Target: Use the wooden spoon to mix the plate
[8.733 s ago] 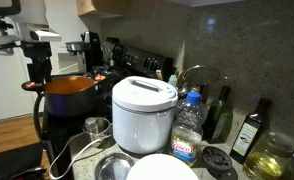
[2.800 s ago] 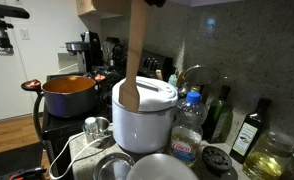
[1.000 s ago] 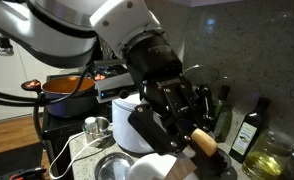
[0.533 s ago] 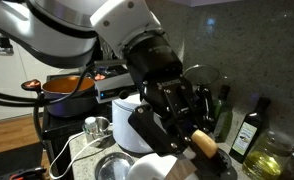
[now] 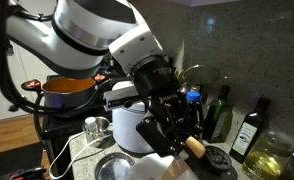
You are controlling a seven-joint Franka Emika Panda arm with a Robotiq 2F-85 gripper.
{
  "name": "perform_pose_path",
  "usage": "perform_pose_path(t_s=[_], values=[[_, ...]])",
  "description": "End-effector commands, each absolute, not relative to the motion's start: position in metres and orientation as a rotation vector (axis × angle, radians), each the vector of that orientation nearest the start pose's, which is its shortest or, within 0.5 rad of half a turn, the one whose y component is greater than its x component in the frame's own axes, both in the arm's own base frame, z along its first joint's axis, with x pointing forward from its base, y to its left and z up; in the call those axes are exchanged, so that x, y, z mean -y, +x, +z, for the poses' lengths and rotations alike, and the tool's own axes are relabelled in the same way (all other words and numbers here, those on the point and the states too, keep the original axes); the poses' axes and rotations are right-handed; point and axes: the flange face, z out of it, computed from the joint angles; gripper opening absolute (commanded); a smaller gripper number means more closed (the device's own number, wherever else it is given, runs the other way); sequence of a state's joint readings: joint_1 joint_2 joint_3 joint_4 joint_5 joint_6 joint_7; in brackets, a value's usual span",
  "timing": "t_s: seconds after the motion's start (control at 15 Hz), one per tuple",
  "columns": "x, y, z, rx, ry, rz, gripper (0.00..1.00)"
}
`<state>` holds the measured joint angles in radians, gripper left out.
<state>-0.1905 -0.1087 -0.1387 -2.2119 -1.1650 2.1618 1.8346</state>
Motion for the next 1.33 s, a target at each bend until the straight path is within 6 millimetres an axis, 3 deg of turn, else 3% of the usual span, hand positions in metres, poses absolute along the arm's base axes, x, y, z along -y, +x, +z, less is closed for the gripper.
perform_pose_path(t_s=[0.0, 0.47, 0.93, 1.27], values=[[0.205, 0.507, 0.444, 1.56, 1.645, 0.896, 0.04], [0.184, 0.528, 0.457, 1.604, 1.626, 1.056, 0.04], [0.181, 0.534, 0.45, 1.473, 1.807, 0.836, 0.04], [0.19, 0.541, 0.464, 1.435, 1.643, 0.787, 0.04]])
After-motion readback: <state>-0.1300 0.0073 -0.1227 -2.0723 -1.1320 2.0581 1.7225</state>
